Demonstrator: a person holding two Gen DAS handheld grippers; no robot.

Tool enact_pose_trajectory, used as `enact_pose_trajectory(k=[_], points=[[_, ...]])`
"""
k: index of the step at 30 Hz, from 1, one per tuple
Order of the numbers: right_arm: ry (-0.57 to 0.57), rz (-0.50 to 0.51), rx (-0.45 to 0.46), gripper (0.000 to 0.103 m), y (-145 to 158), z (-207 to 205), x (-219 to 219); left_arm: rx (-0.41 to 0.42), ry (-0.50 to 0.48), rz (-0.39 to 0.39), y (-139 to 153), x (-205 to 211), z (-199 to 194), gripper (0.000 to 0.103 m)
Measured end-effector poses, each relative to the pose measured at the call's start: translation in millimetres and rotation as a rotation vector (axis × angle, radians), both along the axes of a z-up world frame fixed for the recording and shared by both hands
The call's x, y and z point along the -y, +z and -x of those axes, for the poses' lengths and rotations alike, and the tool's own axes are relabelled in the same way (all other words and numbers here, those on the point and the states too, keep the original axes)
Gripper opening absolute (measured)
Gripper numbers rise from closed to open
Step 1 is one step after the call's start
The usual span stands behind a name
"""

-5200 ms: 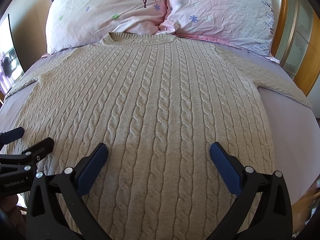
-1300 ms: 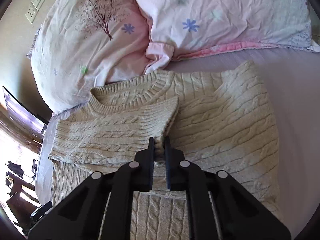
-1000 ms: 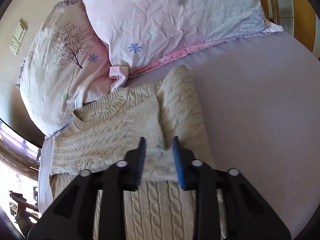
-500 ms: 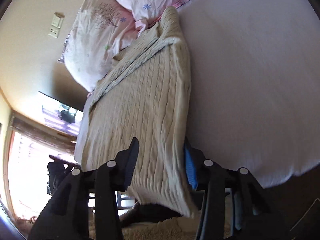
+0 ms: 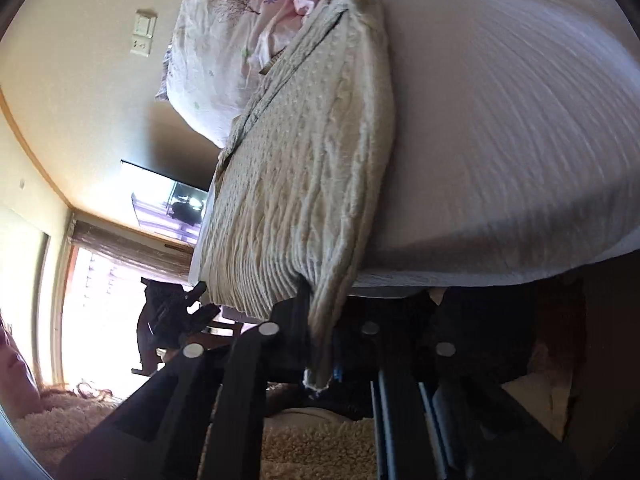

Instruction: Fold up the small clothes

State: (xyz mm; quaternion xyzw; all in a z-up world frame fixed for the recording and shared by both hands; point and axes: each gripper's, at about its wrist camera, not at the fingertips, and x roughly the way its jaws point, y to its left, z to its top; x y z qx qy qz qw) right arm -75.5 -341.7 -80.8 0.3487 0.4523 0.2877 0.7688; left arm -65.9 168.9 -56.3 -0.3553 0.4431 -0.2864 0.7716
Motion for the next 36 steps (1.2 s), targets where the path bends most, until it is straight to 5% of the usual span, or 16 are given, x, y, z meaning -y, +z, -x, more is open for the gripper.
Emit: enact_pose_trajectory(k=[2,9,15,21,27,29,31,32,33,34,35,36], points=[[0.025,0.017,0.067,0.008,17,2,-2,0.001,-0.004,0.05,5,-4,-1,0.011],[0.007,-0.019,0.35,0.007,103,-34,5,0.184,-0.047,-0.047,83,6,-36,0.008],[-0.098,0.008,0.489,0.007,169,-134,5,0.342,0.075,-0.132,152,18,-151,0.008],[-0.301,0.079,0.392,0.007,161,-264,5,0.268,0.198,-0.275,138,41,-288,0.008],[-0.437,0.108,0.175,0.008,92,-320,11,0.2,0.243,-0.372,99,53,-350,0.008],[-0.459,0.106,0.129,0.016,79,-325,13,0.205,0.231,-0.371,95,54,-354,0.008],[-0.463,0.11,0.12,0.053,76,-326,14,0.212,0.213,-0.399,97,54,-351,0.009],[-0.482,0.124,0.145,0.062,81,-322,15,0.209,0.209,-0.406,101,52,-348,0.021],[-0.519,0.156,0.163,0.09,87,-317,15,0.204,0.207,-0.396,104,47,-344,0.035],[-0.559,0.18,0.186,0.101,93,-310,18,0.198,0.214,-0.386,107,40,-339,0.08],[-0.603,0.196,0.225,0.101,99,-300,21,0.201,0.242,-0.386,112,31,-327,0.101],[-0.619,0.196,0.26,0.101,103,-293,25,0.215,0.257,-0.379,114,23,-317,0.102]])
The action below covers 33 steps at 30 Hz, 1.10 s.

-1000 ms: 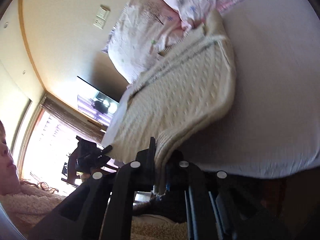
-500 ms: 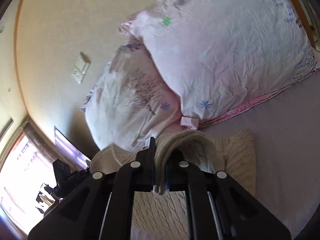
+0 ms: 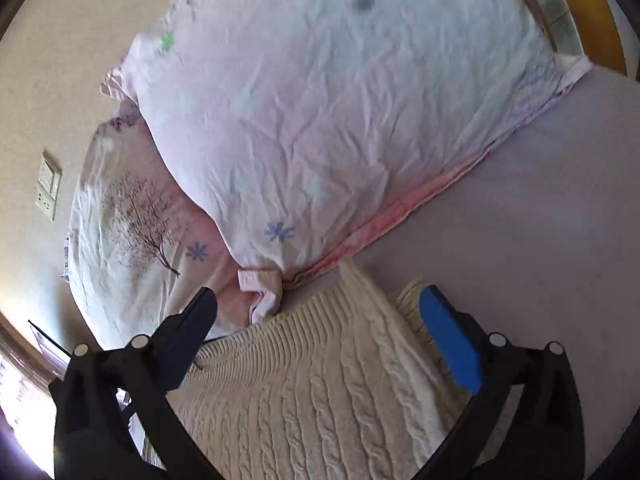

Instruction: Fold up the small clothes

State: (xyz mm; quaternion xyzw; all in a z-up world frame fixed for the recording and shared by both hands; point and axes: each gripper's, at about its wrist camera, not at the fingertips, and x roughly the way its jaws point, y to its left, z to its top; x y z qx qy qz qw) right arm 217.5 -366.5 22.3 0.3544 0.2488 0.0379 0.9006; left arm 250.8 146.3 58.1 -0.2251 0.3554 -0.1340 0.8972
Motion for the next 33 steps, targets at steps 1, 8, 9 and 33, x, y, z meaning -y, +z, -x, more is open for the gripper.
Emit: enact_pose_trajectory(k=[1,8,9,33], points=[[0.004,0.002,0.023,0.101,2,5,3,-0.008,-0.013,-0.001,0,-8,9,0.102],[0.05,-0.07,0.026,0.101,-8,3,12,-0.254,-0.042,0.071,-46,-48,27,0.094],[0.056,-0.064,0.025,0.101,-9,3,11,-0.272,-0.053,0.102,-52,-50,28,0.091],[0.042,-0.038,0.16,0.101,41,36,49,-0.106,-0.398,0.577,14,148,12,0.023]])
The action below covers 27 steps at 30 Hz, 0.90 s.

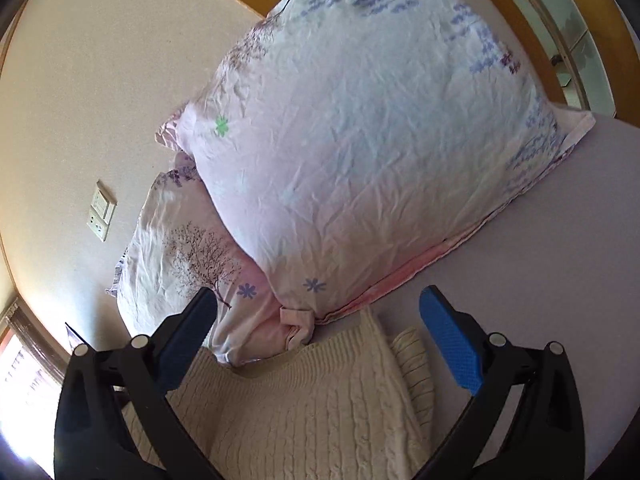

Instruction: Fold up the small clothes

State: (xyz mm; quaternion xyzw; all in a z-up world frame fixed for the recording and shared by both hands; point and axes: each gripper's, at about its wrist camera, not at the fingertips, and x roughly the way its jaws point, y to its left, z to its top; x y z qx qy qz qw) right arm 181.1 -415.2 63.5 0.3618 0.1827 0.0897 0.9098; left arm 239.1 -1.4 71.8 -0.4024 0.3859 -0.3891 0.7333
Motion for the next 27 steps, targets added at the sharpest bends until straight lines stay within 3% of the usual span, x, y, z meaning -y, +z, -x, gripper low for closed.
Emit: enact_pose_trajectory(k=[2,4,5,7,9,10,11,12,14,18,21,23,27], points=[[-0.014,0.023,-0.018,0.101,1,-2,9,-0.026,-0.116,0.054,-14,71,-13,0.023],[-0.02,0.037,-0.052,0.101,0,-5,19,-0.104,-0.214,0.024,-36,128,-24,0.025],[-0.024,0.025,-0.076,0.101,-3,-6,27,-0.143,-0.245,-0.008,-46,148,-28,0.026],[-0.015,-0.029,-0.114,0.101,-10,-8,41,-0.16,-0.287,0.041,-52,157,-25,0.027],[0.02,-0.101,-0.158,0.101,-18,-12,52,-0.087,-0.241,0.026,-36,138,-18,0.066],[0.045,-0.122,-0.184,0.101,-22,-16,52,-0.036,-0.186,-0.008,-26,120,-13,0.094],[0.081,-0.122,-0.227,0.101,-26,-21,51,0.029,-0.103,-0.061,-15,100,-7,0.097],[0.115,-0.103,-0.271,0.101,-29,-26,46,0.069,-0.044,-0.151,-8,84,-3,0.097],[0.158,-0.081,-0.357,0.101,-41,-37,36,0.072,0.036,-0.339,-7,60,0,0.097],[0.243,-0.09,-0.446,0.095,-63,-50,20,-0.067,0.036,-0.481,-44,41,-5,0.096],[0.285,-0.073,-0.474,0.084,-71,-57,7,-0.112,-0.017,-0.471,-68,44,-6,0.096],[0.3,-0.065,-0.475,0.08,-75,-59,2,-0.096,-0.032,-0.455,-75,46,-2,0.096],[0.333,-0.061,-0.486,0.059,-78,-63,-7,-0.091,-0.035,-0.382,-83,58,2,0.091]])
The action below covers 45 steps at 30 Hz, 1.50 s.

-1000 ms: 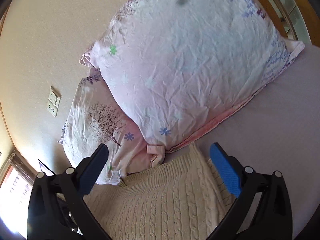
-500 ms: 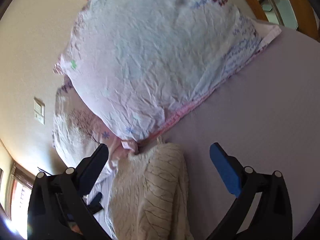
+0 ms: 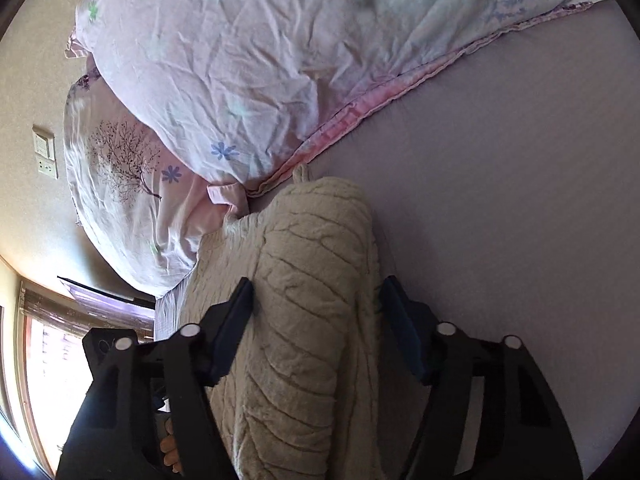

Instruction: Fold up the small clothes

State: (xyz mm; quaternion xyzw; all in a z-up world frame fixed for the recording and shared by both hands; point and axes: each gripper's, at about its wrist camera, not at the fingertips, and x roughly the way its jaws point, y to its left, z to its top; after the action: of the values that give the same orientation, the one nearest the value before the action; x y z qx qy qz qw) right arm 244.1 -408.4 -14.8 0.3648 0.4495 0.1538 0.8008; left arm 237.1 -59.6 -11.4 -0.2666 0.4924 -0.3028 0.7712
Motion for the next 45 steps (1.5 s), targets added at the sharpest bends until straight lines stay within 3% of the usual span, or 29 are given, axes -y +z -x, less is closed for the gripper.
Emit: enact_pose_trajectory(k=[3,5,7,10,12,14,16,18,20,21,22,24,27,28,32,35,36,38,39,40,42,45], points=[[0.023,0.003,0.032,0.039,3,0,-7,0.024,0.042,-0.009,-3,2,1,0.07],[0.03,-0.008,0.06,0.035,6,5,-10,0.02,0.042,0.033,-3,-4,2,0.044],[0.068,-0.072,0.089,0.032,8,8,-16,0.039,0.009,0.062,9,-25,13,0.04],[0.239,-0.201,0.124,0.031,11,6,-54,0.161,-0.007,-0.018,44,-49,37,0.04],[0.321,-0.145,0.137,0.035,16,4,-85,0.207,0.008,-0.137,53,-71,49,0.046],[0.326,-0.048,0.114,0.045,17,1,-101,0.173,0.064,-0.271,49,-89,49,0.053],[0.269,-0.032,0.12,0.056,19,4,-90,0.133,0.124,-0.276,42,-108,53,0.053],[0.234,-0.079,0.152,0.059,22,10,-73,0.192,0.171,-0.28,49,-117,67,0.059],[0.259,-0.076,0.153,0.059,23,11,-77,0.259,0.182,-0.29,60,-112,78,0.072],[0.282,-0.053,0.144,0.053,22,12,-84,0.285,0.172,-0.285,64,-107,82,0.073],[0.313,-0.023,0.141,0.021,21,9,-96,0.306,0.151,-0.281,68,-100,87,0.074],[0.311,0.095,0.182,0.017,27,12,-112,0.343,0.099,-0.29,72,-80,93,0.076],[0.173,0.217,0.223,0.013,35,17,-102,0.37,0.032,-0.361,67,-48,95,0.076],[0.139,0.267,0.22,0.008,34,17,-99,0.39,0.02,-0.373,66,-43,97,0.076],[0.12,0.325,0.206,0.009,28,17,-104,0.412,0.036,-0.381,68,-38,111,0.076],[0.069,0.323,0.233,0.018,37,31,-91,0.409,0.092,-0.401,70,-52,127,0.082],[0.02,0.338,0.255,0.026,48,43,-89,0.412,0.109,-0.413,71,-58,134,0.084],[-0.04,0.36,0.313,0.059,68,71,-78,0.42,0.151,-0.457,71,-71,152,0.1],[-0.049,0.358,0.34,0.086,78,89,-73,0.422,0.189,-0.494,70,-76,159,0.102],[-0.045,0.356,0.363,0.096,84,101,-69,0.425,0.23,-0.529,69,-80,166,0.102],[-0.013,0.381,0.396,0.101,94,136,-73,0.395,0.265,-0.582,62,-83,177,0.102],[0.019,0.477,0.376,0.101,93,172,-92,0.312,0.254,-0.599,47,-79,182,0.102]])
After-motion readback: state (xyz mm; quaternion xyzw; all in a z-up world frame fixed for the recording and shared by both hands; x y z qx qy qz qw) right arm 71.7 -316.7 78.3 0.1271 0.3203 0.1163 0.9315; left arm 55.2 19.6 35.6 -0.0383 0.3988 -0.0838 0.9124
